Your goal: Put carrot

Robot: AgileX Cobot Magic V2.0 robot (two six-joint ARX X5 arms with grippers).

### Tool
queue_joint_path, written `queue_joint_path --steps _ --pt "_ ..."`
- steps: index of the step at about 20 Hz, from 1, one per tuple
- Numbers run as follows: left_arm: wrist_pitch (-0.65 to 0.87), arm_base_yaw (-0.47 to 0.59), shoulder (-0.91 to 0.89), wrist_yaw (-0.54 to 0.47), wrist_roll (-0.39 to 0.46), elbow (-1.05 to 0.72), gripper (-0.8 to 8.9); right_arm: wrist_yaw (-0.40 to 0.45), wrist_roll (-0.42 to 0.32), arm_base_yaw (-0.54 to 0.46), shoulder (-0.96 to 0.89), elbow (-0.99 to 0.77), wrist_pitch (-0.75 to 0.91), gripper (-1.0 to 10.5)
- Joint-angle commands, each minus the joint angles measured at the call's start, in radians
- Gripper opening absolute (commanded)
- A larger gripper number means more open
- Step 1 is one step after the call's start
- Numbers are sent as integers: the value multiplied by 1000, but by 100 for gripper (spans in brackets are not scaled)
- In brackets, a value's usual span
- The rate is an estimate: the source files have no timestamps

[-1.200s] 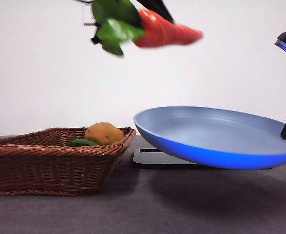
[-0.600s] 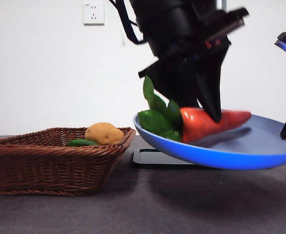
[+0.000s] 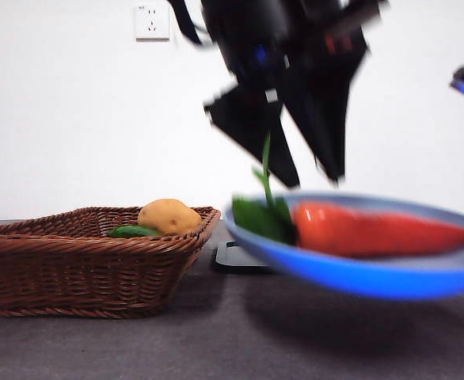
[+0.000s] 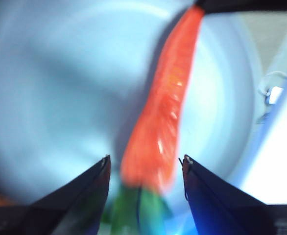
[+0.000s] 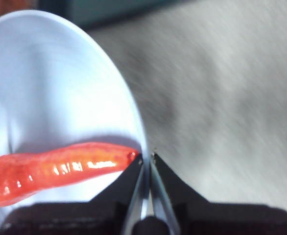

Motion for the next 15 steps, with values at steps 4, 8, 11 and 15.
queue_joint_path --steps 4,8,11,15 --pt "-109 10 -189 -3 -6 14 259 23 -58 -43 185 186 -90 3" --pt "-221 18 -317 -52 -8 14 258 46 -80 -66 385 380 -66 3" --pt "-250 17 -368 -90 -20 14 258 47 -80 -73 574 548 -46 3" --pt "-256 17 -370 -107 -32 14 258 40 -79 -77 809 742 -46 3"
